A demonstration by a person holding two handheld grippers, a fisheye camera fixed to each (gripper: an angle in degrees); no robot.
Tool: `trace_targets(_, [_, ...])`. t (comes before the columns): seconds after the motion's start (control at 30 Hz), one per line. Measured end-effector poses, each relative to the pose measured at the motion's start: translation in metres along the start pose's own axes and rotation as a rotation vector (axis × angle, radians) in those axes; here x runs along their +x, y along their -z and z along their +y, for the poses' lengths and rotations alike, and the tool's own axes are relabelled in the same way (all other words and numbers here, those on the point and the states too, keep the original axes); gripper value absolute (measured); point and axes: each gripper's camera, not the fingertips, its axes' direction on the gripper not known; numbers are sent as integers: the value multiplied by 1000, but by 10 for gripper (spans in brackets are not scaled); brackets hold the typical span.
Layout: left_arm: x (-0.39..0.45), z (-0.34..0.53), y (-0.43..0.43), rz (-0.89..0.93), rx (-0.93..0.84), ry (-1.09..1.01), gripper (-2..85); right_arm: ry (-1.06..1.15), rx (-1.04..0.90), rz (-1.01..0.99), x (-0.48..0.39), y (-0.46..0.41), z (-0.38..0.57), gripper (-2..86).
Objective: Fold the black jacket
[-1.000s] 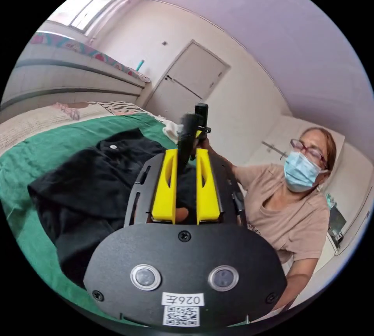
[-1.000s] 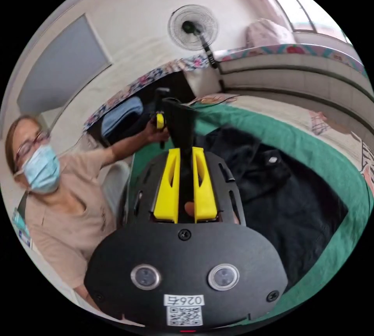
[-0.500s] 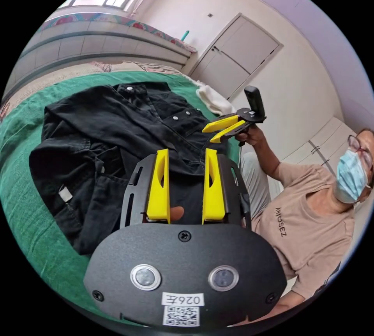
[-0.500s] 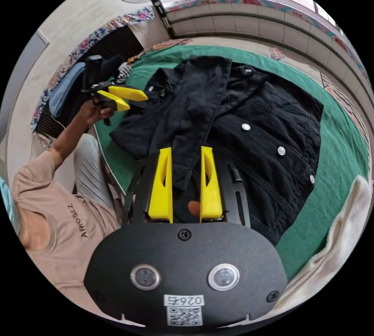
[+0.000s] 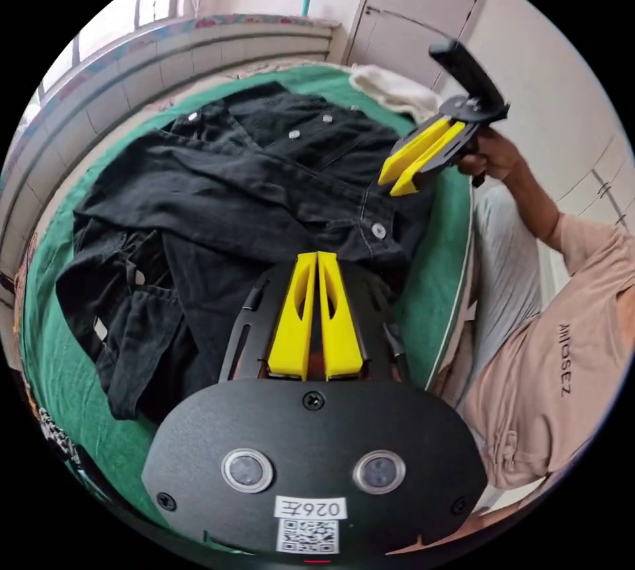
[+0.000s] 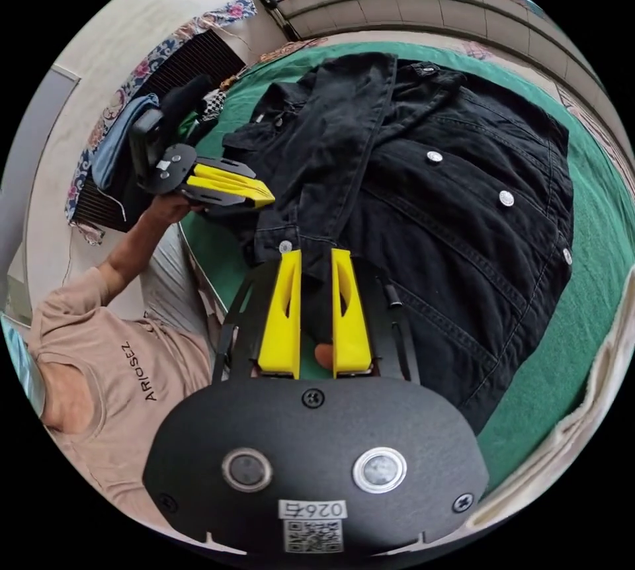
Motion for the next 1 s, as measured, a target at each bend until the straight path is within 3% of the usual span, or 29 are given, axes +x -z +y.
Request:
trace_targets(0.03, [3, 0, -10, -17, -83, 1, -6, -2, -36, 13, 0, -4, 3, 35])
trace_targets(0.1, [3, 2, 3, -8, -55, 21, -7, 8, -160, 108, 0, -17, 7, 13])
trace_targets(0.2, [2, 4, 35, 9, -33, 68, -7, 45, -173, 209, -13, -3, 21, -5])
trace_targets(0.33, [37, 18, 105, -9, 296, 26, -7, 91, 70, 474, -38, 59, 62, -10])
trace_targets(0.47, [68, 3, 147, 52, 562, -34, -8, -34, 394, 628, -31, 135, 124, -12])
trace_targets(0.6, [67, -45, 144, 211, 529, -44, -9, -199, 408, 572, 21, 172, 166, -10])
trace_targets(0.77, [47, -130, 109, 381, 468, 15, -8, -412, 382, 348, 111, 192, 229, -2])
trace_targets(0.9, [34, -198, 84, 427, 413, 30, 4, -476, 378, 234, 149, 190, 260, 36])
trace_targets(1.0, [21, -257, 57, 361, 317, 92, 68, -504, 377, 162, 171, 188, 278, 65])
